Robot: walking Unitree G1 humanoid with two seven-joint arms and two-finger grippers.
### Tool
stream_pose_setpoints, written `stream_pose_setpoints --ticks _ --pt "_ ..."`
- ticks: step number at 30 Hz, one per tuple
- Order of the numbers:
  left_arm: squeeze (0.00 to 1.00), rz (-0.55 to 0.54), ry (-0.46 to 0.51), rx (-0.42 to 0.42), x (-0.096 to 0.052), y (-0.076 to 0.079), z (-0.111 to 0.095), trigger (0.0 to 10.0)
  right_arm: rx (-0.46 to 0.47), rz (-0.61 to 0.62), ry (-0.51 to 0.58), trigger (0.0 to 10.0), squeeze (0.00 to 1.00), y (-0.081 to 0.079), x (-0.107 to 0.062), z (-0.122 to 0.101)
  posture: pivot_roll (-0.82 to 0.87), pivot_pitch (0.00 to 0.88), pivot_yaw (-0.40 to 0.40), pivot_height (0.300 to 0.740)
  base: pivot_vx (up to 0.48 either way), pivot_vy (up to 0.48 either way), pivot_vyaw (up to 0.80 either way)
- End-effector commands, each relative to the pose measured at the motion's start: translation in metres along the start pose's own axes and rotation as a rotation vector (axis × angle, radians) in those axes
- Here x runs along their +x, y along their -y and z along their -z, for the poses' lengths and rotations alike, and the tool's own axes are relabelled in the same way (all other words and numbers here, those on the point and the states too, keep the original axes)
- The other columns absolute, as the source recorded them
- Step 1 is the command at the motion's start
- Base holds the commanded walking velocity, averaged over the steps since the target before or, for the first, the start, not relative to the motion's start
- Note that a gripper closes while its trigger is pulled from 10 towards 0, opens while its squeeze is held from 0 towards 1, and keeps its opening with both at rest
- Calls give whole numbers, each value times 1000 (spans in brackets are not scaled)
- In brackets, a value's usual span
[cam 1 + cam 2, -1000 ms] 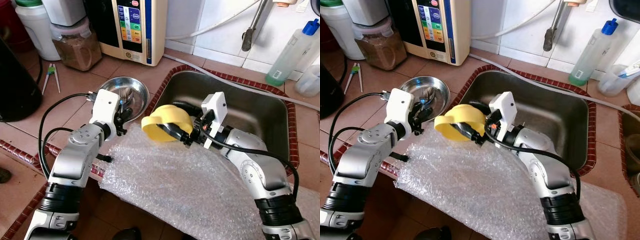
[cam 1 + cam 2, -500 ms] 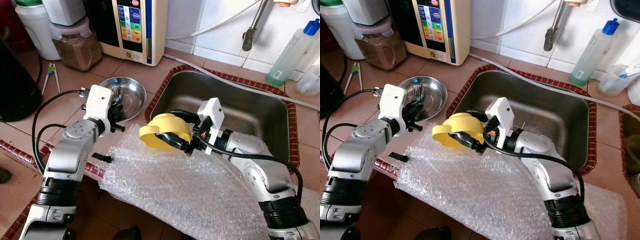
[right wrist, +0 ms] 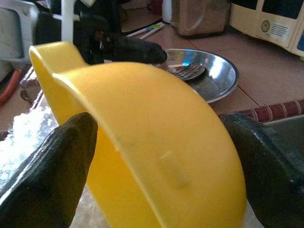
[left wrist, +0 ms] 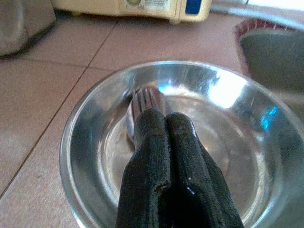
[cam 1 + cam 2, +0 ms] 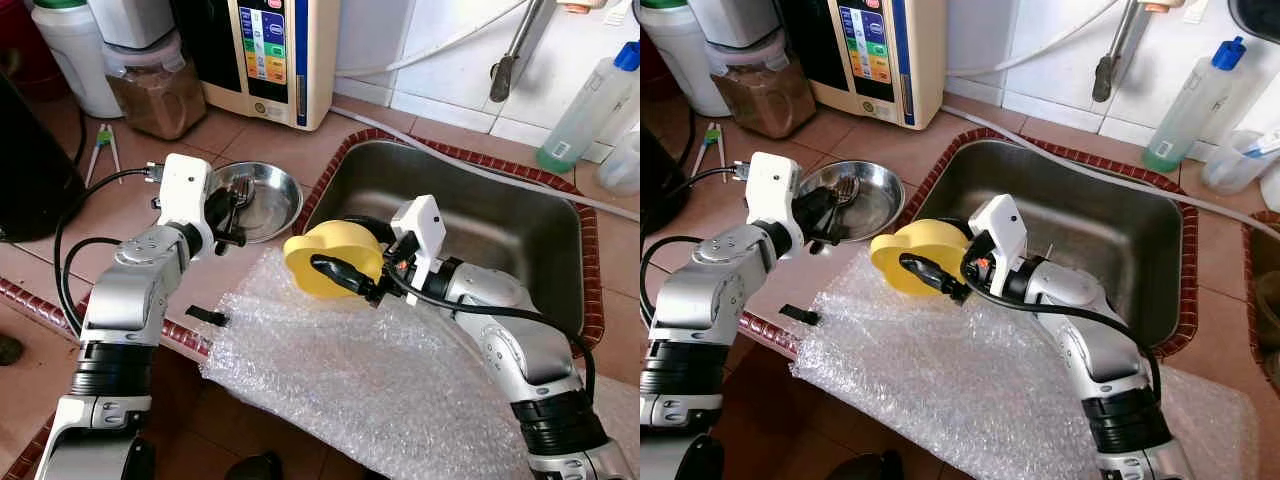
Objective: Kitchen organization
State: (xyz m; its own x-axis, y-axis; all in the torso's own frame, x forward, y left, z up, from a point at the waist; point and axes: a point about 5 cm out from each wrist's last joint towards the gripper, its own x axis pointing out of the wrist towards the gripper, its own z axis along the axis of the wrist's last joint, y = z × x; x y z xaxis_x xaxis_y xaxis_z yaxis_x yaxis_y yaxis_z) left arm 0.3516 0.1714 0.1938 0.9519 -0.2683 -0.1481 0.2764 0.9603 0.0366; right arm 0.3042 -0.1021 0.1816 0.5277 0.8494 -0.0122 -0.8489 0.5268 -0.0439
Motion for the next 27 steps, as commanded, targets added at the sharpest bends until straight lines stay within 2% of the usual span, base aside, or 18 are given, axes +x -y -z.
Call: stream_pose_setpoints --ticks 1,5,7,10,12,19,21,25,26,27 --pt "0 14 46 0 1 2 -8 0 -13 6 -1 10000 0 1 2 -1 67 139 -20 740 0 0 0" --pt "0 4 150 -7 -1 4 -23 0 -20 32 4 10000 0 4 4 -1 68 139 -22 740 0 0 0" --pt "0 4 160 -6 -1 4 -24 0 -20 33 4 10000 0 4 5 -1 68 139 -22 740 0 0 0" --pt "0 -21 273 3 -5 3 -37 0 -26 41 0 10000 0 5 5 1 69 141 -23 740 0 0 0" --pt "0 -29 298 2 -6 3 -40 0 -26 43 0 10000 0 5 5 1 69 142 -23 740 0 0 0" --pt "0 -128 439 20 -14 -8 -56 0 -31 61 -2 10000 0 7 5 2 67 143 -23 740 0 0 0" --pt "0 -180 491 92 -20 -13 -59 0 -38 77 -2 10000 0 8 5 3 68 143 -22 740 0 0 0" --pt "0 -198 523 135 -23 -12 -60 0 -44 96 1 10000 0 10 6 3 68 143 -22 740 0 0 0" --pt "0 -192 506 138 -22 -11 -55 0 -45 98 2 10000 0 10 6 3 69 142 -21 740 0 0 0" --pt "0 -183 460 151 -21 -9 -46 1098 -48 101 2 10000 0 10 7 3 68 143 -21 740 0 0 0"
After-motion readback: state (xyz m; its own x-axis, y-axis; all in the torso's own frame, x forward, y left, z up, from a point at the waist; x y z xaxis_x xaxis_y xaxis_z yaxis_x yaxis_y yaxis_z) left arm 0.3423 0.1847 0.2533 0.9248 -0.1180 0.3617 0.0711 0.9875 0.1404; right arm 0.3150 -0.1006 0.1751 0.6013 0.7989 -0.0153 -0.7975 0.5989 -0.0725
